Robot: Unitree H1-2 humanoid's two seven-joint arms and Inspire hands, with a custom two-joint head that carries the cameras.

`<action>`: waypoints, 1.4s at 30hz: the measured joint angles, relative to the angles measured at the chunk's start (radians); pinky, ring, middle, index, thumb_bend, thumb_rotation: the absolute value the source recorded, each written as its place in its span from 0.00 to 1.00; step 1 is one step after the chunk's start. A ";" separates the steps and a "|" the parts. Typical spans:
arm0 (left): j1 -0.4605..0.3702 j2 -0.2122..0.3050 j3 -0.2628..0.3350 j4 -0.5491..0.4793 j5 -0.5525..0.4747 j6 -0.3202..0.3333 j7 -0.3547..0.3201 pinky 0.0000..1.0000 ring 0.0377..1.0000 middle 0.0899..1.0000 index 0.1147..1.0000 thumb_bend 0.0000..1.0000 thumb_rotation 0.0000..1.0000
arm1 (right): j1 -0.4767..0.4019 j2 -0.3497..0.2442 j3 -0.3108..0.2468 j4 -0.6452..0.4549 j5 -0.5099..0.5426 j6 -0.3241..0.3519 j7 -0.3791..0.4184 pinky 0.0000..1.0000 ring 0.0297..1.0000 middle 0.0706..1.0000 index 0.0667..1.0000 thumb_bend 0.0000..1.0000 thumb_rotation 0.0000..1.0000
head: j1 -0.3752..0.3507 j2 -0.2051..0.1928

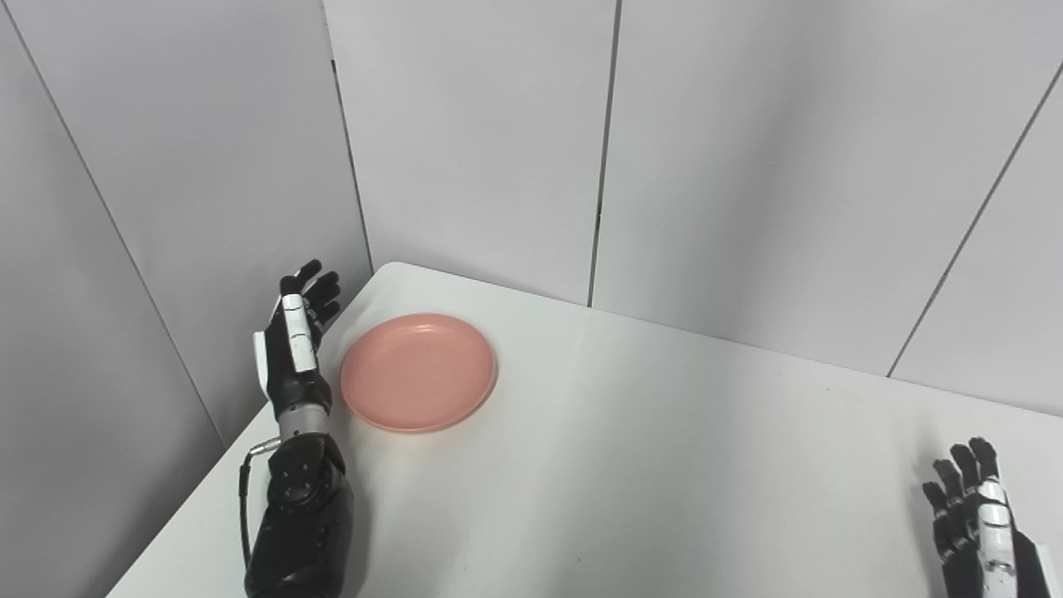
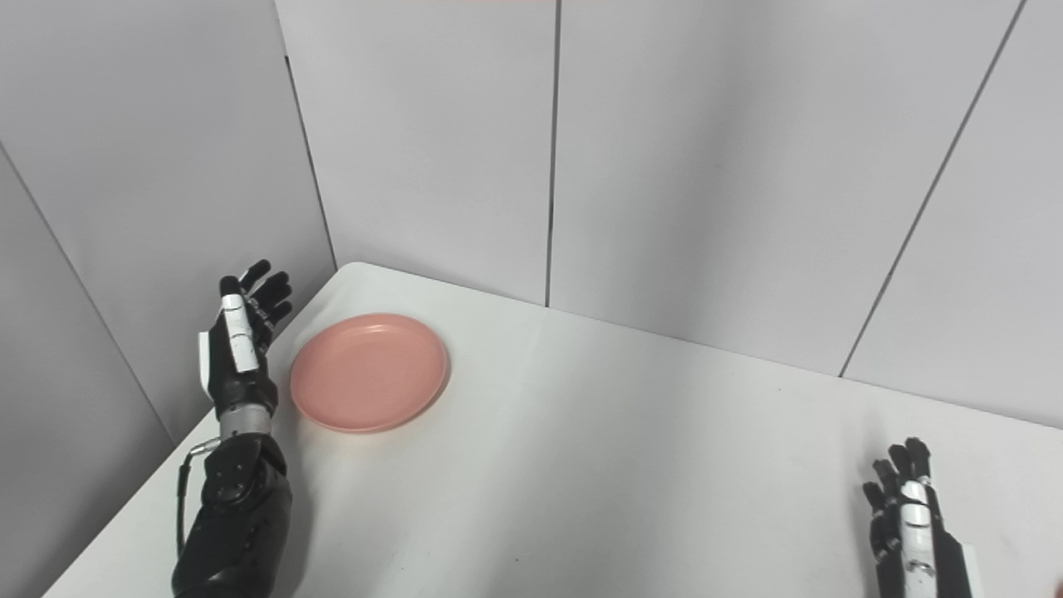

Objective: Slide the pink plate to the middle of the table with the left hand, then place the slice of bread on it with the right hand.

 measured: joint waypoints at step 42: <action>-0.024 0.028 -0.040 0.095 -0.266 0.120 -0.222 0.79 0.90 0.86 0.77 0.89 1.00 | 0.003 0.000 -0.001 -0.012 0.000 0.002 -0.002 1.00 1.00 1.00 1.00 0.62 0.85 | -0.006 0.008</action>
